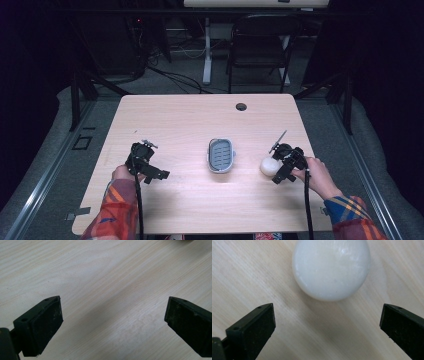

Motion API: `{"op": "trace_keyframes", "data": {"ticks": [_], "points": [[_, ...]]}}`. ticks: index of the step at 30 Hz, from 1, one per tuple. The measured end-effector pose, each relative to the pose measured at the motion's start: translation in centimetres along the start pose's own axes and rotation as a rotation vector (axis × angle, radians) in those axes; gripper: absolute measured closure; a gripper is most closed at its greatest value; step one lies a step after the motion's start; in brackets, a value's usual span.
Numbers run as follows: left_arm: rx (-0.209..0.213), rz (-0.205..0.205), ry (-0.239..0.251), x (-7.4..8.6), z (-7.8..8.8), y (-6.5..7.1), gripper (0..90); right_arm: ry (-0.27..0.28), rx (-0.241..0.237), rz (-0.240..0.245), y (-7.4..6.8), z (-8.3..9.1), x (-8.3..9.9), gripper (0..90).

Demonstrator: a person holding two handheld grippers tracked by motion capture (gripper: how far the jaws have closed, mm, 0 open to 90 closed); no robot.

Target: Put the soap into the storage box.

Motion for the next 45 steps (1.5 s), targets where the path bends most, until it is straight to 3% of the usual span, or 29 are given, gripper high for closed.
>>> {"op": "trace_keyframes", "data": {"ticks": [8, 10, 14, 25, 36, 39, 40, 45], "points": [[0.000, 0.001, -0.002, 0.0, -0.1, 0.0, 1.6, 0.025, -0.012, 0.011, 0.1, 0.2, -1.4, 0.0], [0.000, 0.000, -0.003, 0.0, -0.1, 0.0, 1.6, 0.054, -0.042, -0.021, 0.1, -0.1, -1.9, 0.0], [0.000, 0.000, -0.003, 0.0, -0.1, 0.0, 1.6, 0.062, -0.041, -0.016, 0.2, -0.1, -2.4, 0.0], [-0.006, 0.002, 0.010, 0.0, 0.0, 0.0, 1.4, 0.040, -0.061, -0.024, 0.4, -0.8, -3.4, 0.0], [-0.010, 0.002, 0.012, 0.0, 0.0, 0.0, 1.3, -0.013, -0.058, 0.018, 0.4, -1.6, -4.1, 1.1], [-0.008, 0.002, 0.016, 0.0, 0.1, 0.0, 1.0, -0.020, -0.054, 0.024, 0.3, -1.7, -4.1, 5.9], [-0.009, 0.001, 0.016, 0.0, 0.1, 0.0, 1.0, -0.004, -0.046, 0.020, 0.3, -1.8, -4.2, 12.5], [-0.008, 0.001, 0.014, 0.0, 0.1, 0.0, 1.0, -0.007, -0.041, 0.020, 0.1, -1.9, -4.2, 14.5]]}}
Point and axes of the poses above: each handheld gripper's, and its own axes: z roughly backward along the jaws, x roughly out of its underside, y roughly to its right, the point moved 7 cm from there along -z, roughly forward along the jaws, and after that the axes turned 8 degrees about y, right-handed, at the moved point
